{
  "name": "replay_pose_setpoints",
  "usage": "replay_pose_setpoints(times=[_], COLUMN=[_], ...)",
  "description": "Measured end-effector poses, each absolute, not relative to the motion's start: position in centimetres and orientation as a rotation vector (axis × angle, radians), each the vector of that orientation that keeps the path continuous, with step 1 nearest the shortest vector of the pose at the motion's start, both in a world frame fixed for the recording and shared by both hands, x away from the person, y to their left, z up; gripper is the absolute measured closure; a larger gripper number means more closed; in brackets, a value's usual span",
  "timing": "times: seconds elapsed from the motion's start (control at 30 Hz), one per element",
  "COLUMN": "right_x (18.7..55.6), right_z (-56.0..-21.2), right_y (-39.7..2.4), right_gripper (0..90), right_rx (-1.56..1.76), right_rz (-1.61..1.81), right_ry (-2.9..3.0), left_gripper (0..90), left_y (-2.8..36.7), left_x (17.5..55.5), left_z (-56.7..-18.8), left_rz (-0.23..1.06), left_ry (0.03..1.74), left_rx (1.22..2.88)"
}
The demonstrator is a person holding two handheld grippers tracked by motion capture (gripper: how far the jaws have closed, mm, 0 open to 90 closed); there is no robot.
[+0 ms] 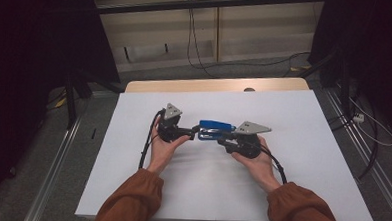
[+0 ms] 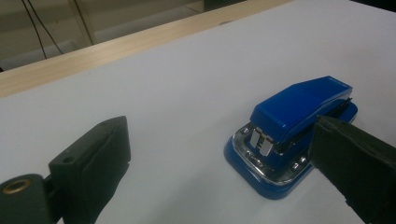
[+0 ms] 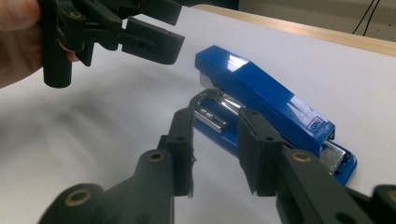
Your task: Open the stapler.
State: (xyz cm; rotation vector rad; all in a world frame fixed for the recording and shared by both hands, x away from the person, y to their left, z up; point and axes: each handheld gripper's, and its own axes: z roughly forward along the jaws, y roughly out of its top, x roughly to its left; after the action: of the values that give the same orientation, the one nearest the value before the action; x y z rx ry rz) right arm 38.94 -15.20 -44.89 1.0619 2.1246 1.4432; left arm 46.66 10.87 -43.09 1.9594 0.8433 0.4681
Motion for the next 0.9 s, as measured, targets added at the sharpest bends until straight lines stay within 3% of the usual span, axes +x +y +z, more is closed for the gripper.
replay_pose_setpoints(times=[0.1, 0.13, 0.17, 0.2, 0.3, 0.33, 0.43, 0.47, 0.57, 0.73, 0.9], right_x=[38.9, 38.8, 38.8, 38.7, 38.6, 38.6, 38.7, 38.7, 38.8, 39.0, 39.9], right_z=[-45.0, -45.0, -45.0, -44.8, -44.7, -44.7, -44.8, -44.8, -44.8, -44.4, -44.9], right_y=[-15.1, -15.0, -15.0, -14.9, -14.8, -14.8, -14.7, -14.8, -14.7, -14.6, -14.5], right_gripper=[77.9, 86.0, 86.0, 90.0, 90.0, 90.0, 90.0, 90.0, 90.0, 90.0, 90.0], right_rx=[1.061, 1.043, 1.043, 1.012, 0.988, 0.983, 0.991, 0.996, 1.025, 1.011, 1.031], right_rz=[1.442, 1.440, 1.440, 1.459, 1.458, 1.456, 1.459, 1.458, 1.497, 1.462, 1.427], right_ry=[2.142, 2.141, 2.141, 2.134, 2.135, 2.143, 2.155, 2.159, 2.161, 2.171, 2.204], left_gripper=[6.2, 9.8, 9.8, 16.5, 20.1, 28.8, 41.2, 41.2, 58.2, 71.2, 90.0], left_y=[11.0, 11.1, 11.2, 11.2, 11.2, 11.1, 11.0, 10.8, 10.6, 10.3, 10.3], left_x=[46.7, 46.6, 46.6, 46.5, 46.4, 46.3, 46.3, 46.3, 46.2, 46.3, 46.4], left_z=[-43.0, -43.0, -42.8, -42.8, -42.7, -42.8, -42.9, -43.0, -43.2, -43.5, -43.8], left_rz=[0.473, 0.476, 0.469, 0.457, 0.446, 0.476, 0.454, 0.457, 0.447, 0.447, 0.438], left_ry=[0.850, 0.857, 0.854, 0.853, 0.849, 0.849, 0.850, 0.840, 0.812, 0.793, 0.777], left_rx=[1.965, 1.957, 1.958, 1.951, 1.959, 1.984, 1.990, 1.998, 2.017, 2.027, 2.043])
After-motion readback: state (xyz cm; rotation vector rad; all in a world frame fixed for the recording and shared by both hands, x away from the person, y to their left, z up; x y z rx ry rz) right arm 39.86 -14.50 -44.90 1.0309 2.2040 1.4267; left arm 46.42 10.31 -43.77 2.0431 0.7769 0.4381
